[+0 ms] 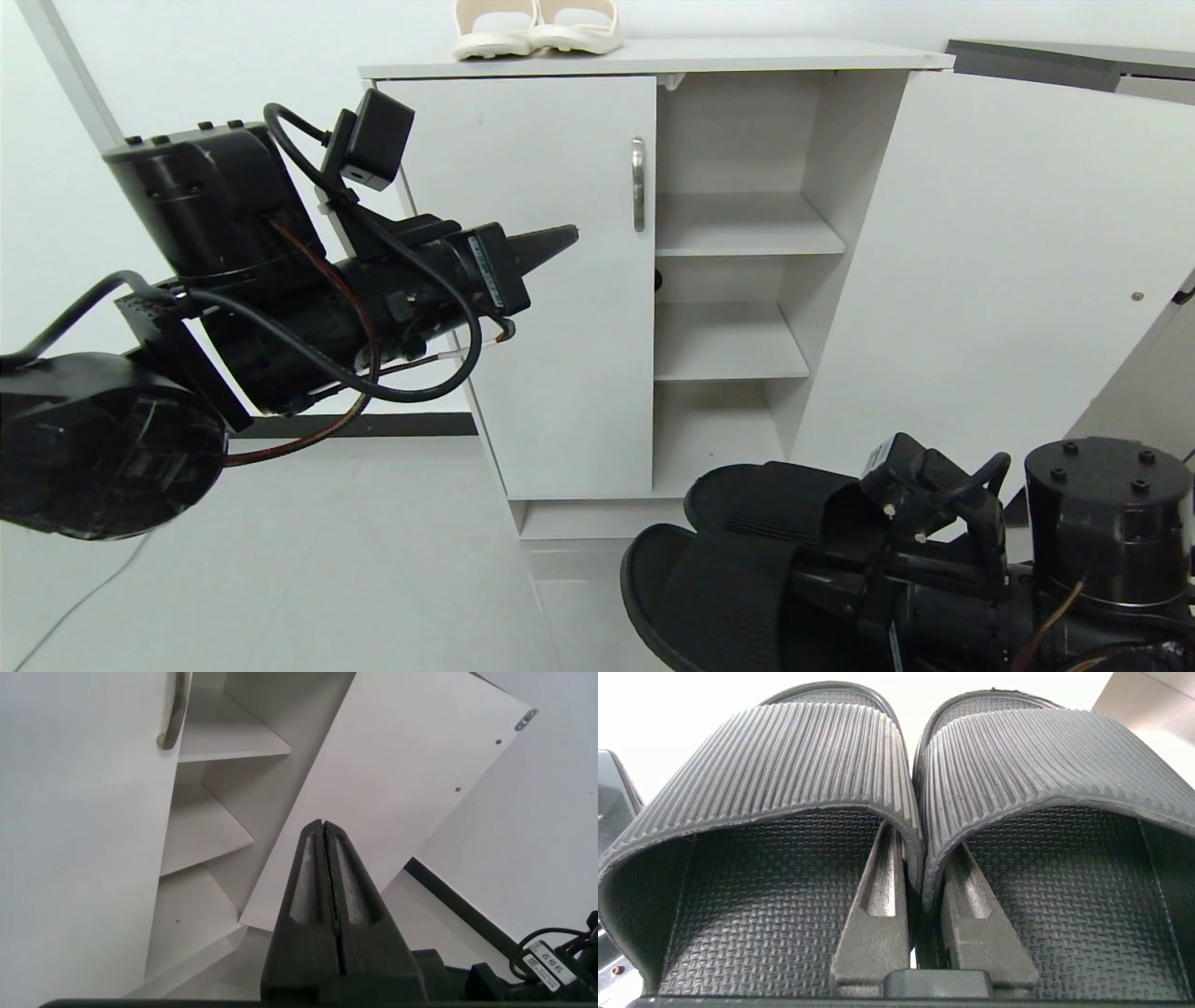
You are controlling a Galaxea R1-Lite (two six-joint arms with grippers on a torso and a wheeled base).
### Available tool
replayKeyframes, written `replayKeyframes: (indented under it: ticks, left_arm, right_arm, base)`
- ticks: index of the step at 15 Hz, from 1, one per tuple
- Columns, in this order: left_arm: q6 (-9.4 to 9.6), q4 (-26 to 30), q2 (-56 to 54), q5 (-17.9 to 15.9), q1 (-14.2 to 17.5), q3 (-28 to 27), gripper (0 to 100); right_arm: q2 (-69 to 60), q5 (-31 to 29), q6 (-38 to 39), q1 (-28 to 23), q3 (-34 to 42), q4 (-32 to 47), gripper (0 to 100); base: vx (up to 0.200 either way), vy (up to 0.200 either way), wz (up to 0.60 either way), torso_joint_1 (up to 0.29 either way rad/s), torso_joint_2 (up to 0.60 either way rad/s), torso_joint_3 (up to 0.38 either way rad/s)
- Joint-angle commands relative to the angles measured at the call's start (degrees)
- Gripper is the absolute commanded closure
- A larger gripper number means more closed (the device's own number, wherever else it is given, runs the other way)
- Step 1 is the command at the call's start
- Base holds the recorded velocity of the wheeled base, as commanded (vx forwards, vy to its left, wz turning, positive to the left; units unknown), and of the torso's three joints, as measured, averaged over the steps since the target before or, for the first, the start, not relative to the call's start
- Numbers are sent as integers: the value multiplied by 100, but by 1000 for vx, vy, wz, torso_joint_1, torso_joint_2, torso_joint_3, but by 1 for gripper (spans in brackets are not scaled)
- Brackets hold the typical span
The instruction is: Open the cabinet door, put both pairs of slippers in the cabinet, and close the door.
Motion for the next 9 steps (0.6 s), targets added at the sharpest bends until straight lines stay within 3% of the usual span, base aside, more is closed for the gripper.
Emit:
replayKeyframes:
  ticks: [1,9]
  left_arm:
    - [-1,-2,-2,-1,-1,-1,100]
    - [-1,-2,-2,-1,-1,-1,100]
  right_arm:
    - [9,1,-2,5,-2,-3,100]
    - [9,1,-2,5,-2,-3,100]
  base:
    - [0,0,0,0,0,0]
    - [0,0,0,0,0,0]
